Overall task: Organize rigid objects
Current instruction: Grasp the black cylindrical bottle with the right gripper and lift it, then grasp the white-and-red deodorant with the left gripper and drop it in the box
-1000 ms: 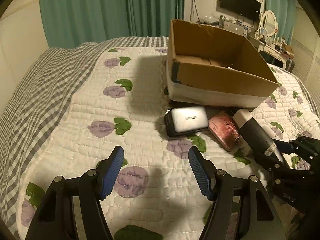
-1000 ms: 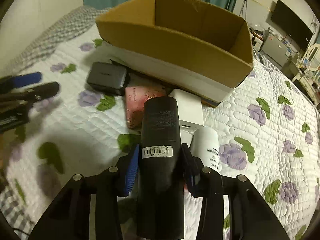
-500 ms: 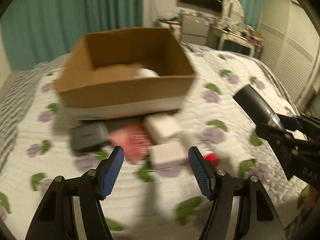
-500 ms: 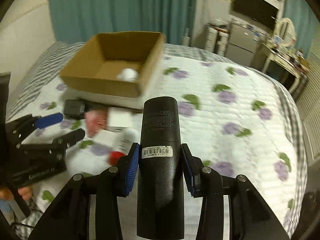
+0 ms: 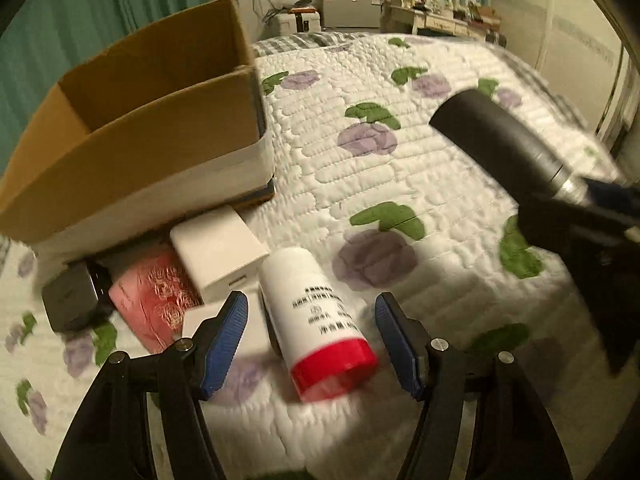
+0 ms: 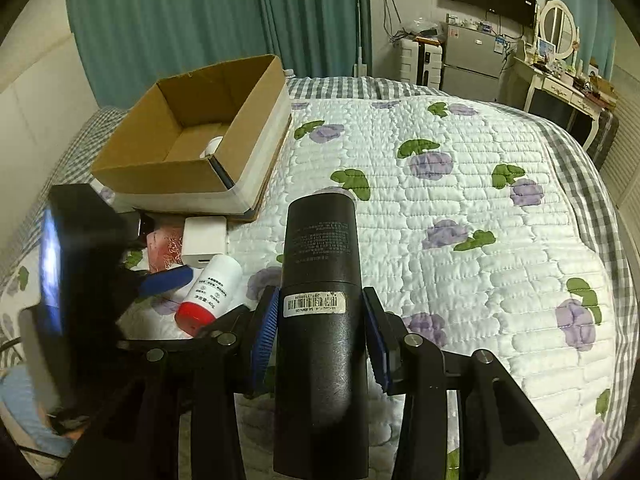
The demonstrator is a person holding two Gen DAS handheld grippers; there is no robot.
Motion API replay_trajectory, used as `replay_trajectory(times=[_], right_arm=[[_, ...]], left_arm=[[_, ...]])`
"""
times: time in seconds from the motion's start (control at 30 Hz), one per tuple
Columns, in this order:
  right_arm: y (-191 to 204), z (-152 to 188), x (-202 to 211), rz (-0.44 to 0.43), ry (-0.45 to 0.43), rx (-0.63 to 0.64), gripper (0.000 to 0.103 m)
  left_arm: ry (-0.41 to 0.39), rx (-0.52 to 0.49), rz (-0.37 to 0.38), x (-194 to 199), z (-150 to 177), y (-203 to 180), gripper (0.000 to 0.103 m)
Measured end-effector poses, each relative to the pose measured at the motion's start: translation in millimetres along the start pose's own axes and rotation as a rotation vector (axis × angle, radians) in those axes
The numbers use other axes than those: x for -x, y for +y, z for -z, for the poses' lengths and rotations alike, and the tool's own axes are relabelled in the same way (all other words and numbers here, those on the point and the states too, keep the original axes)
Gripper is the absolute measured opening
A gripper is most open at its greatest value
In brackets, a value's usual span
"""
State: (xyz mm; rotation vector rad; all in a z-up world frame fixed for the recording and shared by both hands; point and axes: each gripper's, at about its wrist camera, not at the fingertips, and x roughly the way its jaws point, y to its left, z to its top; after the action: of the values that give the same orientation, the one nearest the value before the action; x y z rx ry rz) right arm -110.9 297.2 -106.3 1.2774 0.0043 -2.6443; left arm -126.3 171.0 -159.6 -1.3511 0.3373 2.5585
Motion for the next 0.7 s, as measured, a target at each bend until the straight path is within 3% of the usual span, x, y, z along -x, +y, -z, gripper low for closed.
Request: replay_trajectory(times=[0.07,0.1,0.2,0.33,0.53,0.7], right_arm=[[0.1,-0.6,-0.6,0.000,0.002,-0.001,0.040],[0.4,-0.7,-0.4,0.002,0.001,-0.001,0.040],[1.8,0.0,2.5,0.014,-0.003,0.001,0.040],[7.2,0.2,10.8,0.033,-0.022,0.013,0.040],[23.9,-4.7,29.4,0.046,-0.050,0.037,0.040],[44.4,-25.4,51.3,0.038,-0.104,0.079,0.040]], left_arm=[[-0.005,-0.010,0.008,-0.2,1.1,-0.9,0.060],[-0.010,-0.017,0.007,1.9,1.9,-1.0,0.048],[-0.014,-0.042,0.014,9.9,6.3,-1.2,0.037],[-0.033,0.001,0.069,31.5,8.3,10.4,0.037],[-0.134,0.041,0.072,83.4,5.2,38.5,0.037],[-0.238,0.083,0.033,123.6,-21.4,71.7,0.037]])
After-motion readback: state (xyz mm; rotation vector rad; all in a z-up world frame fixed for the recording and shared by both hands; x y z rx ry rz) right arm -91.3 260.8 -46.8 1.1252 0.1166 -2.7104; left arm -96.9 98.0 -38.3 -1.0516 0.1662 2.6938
